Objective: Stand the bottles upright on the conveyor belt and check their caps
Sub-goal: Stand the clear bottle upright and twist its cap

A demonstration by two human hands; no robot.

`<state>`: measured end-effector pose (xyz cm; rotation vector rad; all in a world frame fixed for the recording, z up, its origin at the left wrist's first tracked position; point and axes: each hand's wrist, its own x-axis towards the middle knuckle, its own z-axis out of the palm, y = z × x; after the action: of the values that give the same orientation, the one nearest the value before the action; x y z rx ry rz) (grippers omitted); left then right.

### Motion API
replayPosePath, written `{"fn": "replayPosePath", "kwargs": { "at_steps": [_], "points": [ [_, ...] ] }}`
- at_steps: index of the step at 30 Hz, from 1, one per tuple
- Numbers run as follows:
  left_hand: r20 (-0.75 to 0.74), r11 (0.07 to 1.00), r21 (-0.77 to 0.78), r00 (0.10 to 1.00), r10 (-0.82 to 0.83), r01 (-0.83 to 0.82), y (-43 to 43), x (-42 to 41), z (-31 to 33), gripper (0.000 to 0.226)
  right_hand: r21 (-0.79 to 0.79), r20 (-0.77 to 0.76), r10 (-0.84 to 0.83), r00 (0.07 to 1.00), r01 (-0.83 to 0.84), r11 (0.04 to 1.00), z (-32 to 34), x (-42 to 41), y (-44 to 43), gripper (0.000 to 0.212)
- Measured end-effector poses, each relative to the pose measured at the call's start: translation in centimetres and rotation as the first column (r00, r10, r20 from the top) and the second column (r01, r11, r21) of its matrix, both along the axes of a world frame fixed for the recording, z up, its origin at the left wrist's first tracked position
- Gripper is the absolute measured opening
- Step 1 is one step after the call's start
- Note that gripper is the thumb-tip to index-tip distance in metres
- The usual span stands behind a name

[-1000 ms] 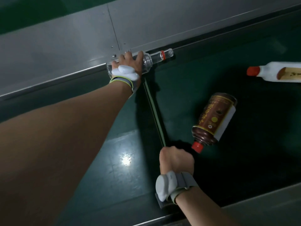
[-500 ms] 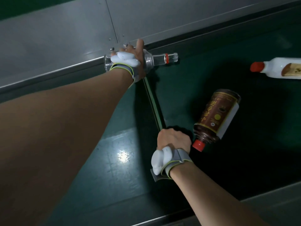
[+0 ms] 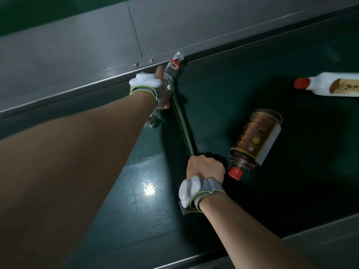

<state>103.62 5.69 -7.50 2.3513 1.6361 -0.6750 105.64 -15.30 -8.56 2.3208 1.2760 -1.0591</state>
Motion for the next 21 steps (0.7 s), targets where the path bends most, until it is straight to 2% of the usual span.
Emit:
{"fn": "replayPosePath", "kwargs": {
  "at_steps": [1,3,9,12,16,21],
  "points": [
    [-0.091,1.0,0.005,0.996,-0.005,0.005,-0.7,-0.5,1.0,0.106,-0.003,0.003,0.002,1.0,-0.002,1.0,0.0,-0.1,0.0,0.029],
    [-0.116,1.0,-0.009,0.993,0.017,-0.018,-1.9,-1.6,1.4,0.105,-0.01,0.015,0.006,1.0,-0.006,1.0,0.0,-0.2,0.1,0.03],
    [0.086,0.959,-0.143,0.963,0.257,-0.243,-8.2,-6.5,2.6,0.085,0.011,0.08,0.013,0.997,-0.014,1.0,0.6,-0.3,-0.5,0.031],
    [0.26,0.953,-0.171,0.921,0.29,-0.252,-11.4,-8.9,3.6,0.079,0.004,0.081,-0.004,0.997,0.003,1.0,1.1,-0.2,-1.5,0.032],
    [0.557,0.951,-0.123,0.773,0.304,-0.284,-17.1,-11.5,4.5,0.074,-0.021,0.058,-0.04,0.998,0.042,0.999,2.6,-0.8,-3.5,0.024],
    [0.649,0.893,-0.234,0.622,0.438,-0.384,-24.3,-14.3,4.2,0.075,0.013,0.013,-0.119,0.993,0.119,0.993,4.7,-1.8,-5.2,0.02]
  ]
}}
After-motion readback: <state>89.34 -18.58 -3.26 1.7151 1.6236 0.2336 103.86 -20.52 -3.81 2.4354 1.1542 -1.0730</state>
